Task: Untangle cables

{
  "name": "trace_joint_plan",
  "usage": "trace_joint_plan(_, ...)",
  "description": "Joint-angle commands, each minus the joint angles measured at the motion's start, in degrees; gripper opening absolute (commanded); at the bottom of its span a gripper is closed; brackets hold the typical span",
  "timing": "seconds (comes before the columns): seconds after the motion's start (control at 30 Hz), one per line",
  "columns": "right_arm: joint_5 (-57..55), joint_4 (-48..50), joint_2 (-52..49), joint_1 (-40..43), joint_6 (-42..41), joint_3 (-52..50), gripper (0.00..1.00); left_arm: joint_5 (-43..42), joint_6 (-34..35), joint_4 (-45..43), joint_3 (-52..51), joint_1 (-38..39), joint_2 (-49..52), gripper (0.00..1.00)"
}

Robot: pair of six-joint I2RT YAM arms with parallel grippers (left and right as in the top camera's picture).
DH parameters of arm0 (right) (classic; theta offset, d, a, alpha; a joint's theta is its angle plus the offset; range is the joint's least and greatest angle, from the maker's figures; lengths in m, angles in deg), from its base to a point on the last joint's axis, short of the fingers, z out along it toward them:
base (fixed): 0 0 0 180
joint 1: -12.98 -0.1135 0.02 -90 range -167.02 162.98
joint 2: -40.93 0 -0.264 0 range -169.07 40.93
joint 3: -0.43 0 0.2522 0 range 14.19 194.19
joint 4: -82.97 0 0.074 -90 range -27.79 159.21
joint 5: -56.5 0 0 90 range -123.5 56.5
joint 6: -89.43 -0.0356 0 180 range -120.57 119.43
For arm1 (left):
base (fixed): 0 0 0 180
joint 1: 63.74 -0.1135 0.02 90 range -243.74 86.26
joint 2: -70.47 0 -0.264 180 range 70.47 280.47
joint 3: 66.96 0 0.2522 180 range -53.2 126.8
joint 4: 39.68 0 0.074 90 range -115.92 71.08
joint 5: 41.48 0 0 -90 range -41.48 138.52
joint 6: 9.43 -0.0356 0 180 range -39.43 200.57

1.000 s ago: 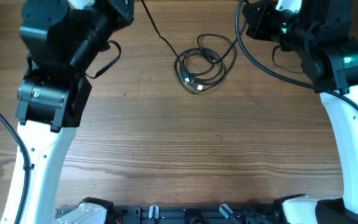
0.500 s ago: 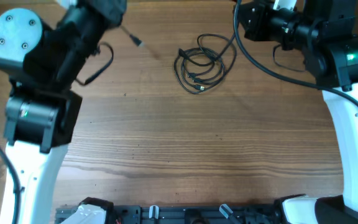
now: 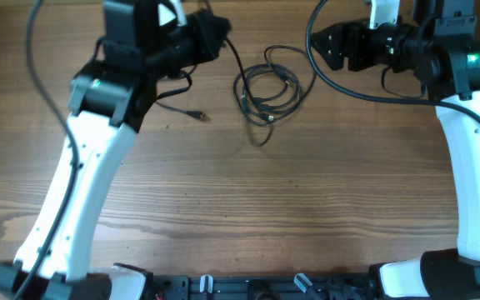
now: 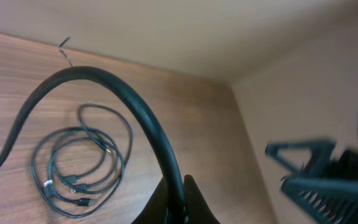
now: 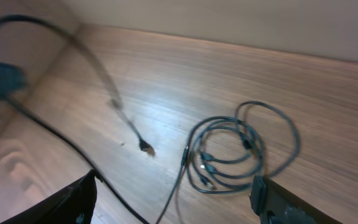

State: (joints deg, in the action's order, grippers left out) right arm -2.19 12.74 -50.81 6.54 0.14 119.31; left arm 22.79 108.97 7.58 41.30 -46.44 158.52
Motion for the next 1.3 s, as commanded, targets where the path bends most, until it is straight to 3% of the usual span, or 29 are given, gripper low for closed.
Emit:
trace_joint_plan(0.0,9.1,0.6,-2.6,-0.1,2.3,-0.2,0.81,-14.7,-11.9,-3.9,0.8,0.0,-0.7,0.04)
trace_joint_plan(0.2,21.1,6.8,-5.6,-0.1,1.6,-0.2,0.81,-30.3,-6.2,-13.0,0.8,-2.3,-2.1,0.04)
trace_joint_plan(0.3,22.7,12.1,-6.2,-0.1,-8.5,-0.2,0.81,-39.3,-6.2,-13.3,0.8,-3.1,-2.1,0.04)
trace_joint_plan(0.43,22.6,16.6,-6.2,-0.1,-22.5,-0.2,0.74,-46.5,-14.2,-7.7,0.8,-4.1,-1.9,0.04)
trace_joint_plan(0.57,23.7,16.8,-6.2,-0.1,-30.6,-0.2,0.73,-45.2,-24.3,0.8,0.8,-5.6,-1.7,0.04)
trace_joint_plan(0.73,30.4,16.8,-6.2,-0.1,-34.0,-0.2,0.66,-31.8,-32.3,11.1,0.8,-5.9,-1.0,0.04)
trace_joint_plan(0.9,30.0,17.4,-6.3,-1.7,-38.0,-0.3,0.59,-26.6,-32.6,11.6,0.8,-5.0,-0.9,0.04)
trace_joint_plan(1.27,25.2,26.9,-7.3,-10.0,-47.7,-2.8,0.52,-24.7,-32.7,11.6,0.8,-4.9,-0.9,0.04)
